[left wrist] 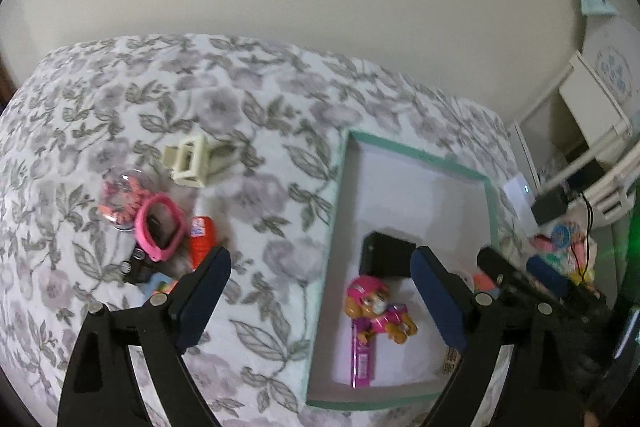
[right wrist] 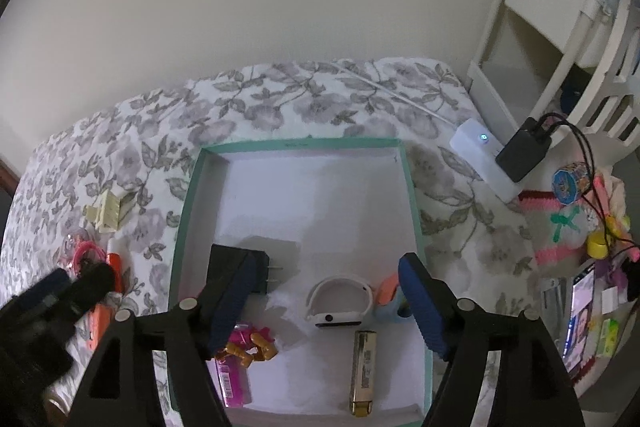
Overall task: Organize rigid objects
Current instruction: 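Open the right tool to drop the watch band while the left tool releases the figure, then move both open tools back over the toy pile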
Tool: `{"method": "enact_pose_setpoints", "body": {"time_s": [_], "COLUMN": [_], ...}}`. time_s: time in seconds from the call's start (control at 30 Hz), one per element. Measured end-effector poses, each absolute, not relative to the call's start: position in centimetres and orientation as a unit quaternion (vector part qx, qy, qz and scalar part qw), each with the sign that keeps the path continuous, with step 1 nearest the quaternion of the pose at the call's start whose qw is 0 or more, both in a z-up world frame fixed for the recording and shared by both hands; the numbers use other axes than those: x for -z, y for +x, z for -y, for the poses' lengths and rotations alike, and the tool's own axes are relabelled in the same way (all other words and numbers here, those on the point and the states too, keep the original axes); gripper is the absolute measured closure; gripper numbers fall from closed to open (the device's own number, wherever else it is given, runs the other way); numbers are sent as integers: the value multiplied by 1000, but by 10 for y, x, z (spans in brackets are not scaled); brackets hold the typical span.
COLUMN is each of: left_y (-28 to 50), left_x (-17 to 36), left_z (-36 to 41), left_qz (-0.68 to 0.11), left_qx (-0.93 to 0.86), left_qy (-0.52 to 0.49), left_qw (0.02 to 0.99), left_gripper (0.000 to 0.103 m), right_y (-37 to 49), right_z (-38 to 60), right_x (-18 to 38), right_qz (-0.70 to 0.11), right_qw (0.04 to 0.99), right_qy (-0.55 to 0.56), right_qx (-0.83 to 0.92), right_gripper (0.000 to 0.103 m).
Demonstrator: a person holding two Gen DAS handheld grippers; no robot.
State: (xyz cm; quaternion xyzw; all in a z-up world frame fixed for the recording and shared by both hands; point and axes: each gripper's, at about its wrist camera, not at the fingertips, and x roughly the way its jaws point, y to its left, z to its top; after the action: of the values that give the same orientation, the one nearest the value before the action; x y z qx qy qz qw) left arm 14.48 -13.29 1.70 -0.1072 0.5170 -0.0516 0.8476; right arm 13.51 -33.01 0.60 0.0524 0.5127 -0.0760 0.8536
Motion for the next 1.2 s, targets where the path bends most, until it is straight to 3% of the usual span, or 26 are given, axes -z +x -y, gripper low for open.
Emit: {"method": "enact_pose_setpoints", "body": {"time_s": [0.3, 0.53, 1.2], "left_y": [149, 149, 134], "left_x": [-25, -35, -31], "left_z": [105, 88, -31], "left_qz": [-491, -471, -444], "left_qx": [13, -19, -130], "left_qy": [-107, -64, -121], "left_qw": [864, 879, 878], "left_gripper": [11, 11, 5], "right_y": [137, 138, 149], "right_z": [322, 314, 192], "right_x": [-1, -1, 4], "right_qz": [-505, -495, -486], "right_qw": [859, 867, 872], "right_qy": [40, 35, -33], "right_qx": [67, 56, -52], "right_gripper": [1, 0, 0]}}
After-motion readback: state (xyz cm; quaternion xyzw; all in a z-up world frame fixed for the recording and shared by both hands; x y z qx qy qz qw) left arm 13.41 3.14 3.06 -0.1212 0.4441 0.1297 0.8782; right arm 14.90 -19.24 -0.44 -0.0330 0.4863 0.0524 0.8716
